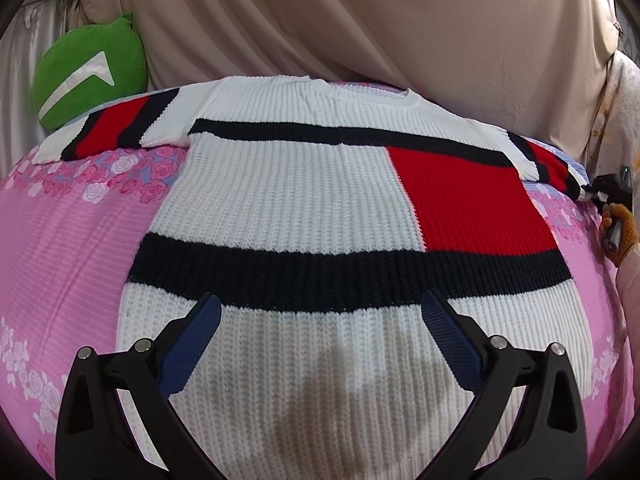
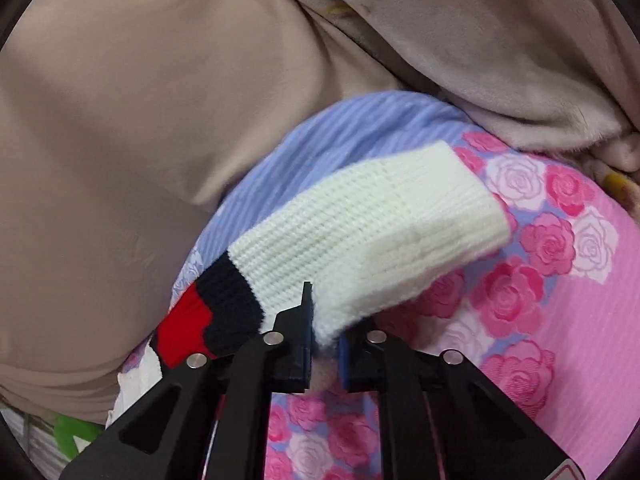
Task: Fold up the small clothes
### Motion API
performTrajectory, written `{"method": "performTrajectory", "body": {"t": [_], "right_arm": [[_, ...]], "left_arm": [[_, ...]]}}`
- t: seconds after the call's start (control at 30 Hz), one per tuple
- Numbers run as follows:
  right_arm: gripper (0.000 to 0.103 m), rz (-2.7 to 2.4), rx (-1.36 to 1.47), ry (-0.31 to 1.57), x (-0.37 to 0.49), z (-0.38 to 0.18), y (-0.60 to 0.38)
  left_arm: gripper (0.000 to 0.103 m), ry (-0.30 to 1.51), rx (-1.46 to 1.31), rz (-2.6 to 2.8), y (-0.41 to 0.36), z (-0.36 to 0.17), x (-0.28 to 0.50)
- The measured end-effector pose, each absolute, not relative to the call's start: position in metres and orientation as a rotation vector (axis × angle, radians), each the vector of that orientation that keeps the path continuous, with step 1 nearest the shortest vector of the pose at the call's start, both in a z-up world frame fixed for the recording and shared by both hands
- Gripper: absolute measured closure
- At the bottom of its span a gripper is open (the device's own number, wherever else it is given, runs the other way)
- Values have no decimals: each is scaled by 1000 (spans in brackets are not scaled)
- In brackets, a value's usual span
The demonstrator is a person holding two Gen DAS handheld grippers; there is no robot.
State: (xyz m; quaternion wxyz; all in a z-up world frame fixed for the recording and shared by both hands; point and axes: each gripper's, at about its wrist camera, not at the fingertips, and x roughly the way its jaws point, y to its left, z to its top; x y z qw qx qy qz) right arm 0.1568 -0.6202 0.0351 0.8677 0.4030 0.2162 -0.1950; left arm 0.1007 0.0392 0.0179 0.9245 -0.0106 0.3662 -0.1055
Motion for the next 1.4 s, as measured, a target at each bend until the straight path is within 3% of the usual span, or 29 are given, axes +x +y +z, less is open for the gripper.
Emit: {"method": "performTrajectory", "body": {"t": [0.13, 0.27, 0.37, 0.53, 0.63, 0.73, 0.77, 0.97, 1.03, 1.1, 1.2, 1.27, 1.3, 1.33, 1.37, 1.4], "right_arm": [[93, -121, 634, 349, 186, 126, -529], [93, 231, 405, 377, 220, 182, -381], [93, 438, 240, 463, 239, 177, -263], [84, 548, 49, 665, 265, 97, -138], [82, 520, -1, 669, 252, 72, -133], [49, 425, 74, 622, 235, 72, -186], [44, 387, 99, 606, 224, 76, -206], [40, 119, 261, 652, 215, 71, -331], [40, 87, 328, 677, 220, 64, -357], [38, 54, 352, 706, 233, 58, -370], [32, 42, 343, 760, 264, 46, -364], [36, 31, 330, 793, 289, 37, -357], [46, 36, 323, 798, 296, 36, -353], [84, 51, 323, 797, 302, 38, -350], [92, 72, 343, 767, 302, 46, -348], [93, 96, 373, 695, 294, 57, -348]], "left_arm": [[5, 705, 16, -191, 38, 31, 105], [5, 664, 4, -204, 32, 42, 113], [5, 673, -36, -233, 28, 46, 122], [5, 720, -96, -270, 33, 46, 137], [5, 735, -109, -266, 43, 47, 153], [5, 777, -179, -321, 56, 46, 181], [5, 795, -196, -331, 58, 44, 194], [5, 963, -348, -318, 62, 14, 270], [5, 924, -330, -302, 57, 17, 276], [11, 921, -318, -361, 46, 21, 284], [38, 937, -291, -439, 29, 25, 296], [87, 936, -231, -432, 19, 31, 308], [94, 915, -201, -421, 16, 39, 314], [94, 886, -188, -415, 16, 48, 320], [94, 839, -174, -404, 17, 62, 323], [95, 779, -160, -384, 21, 78, 325]]}}
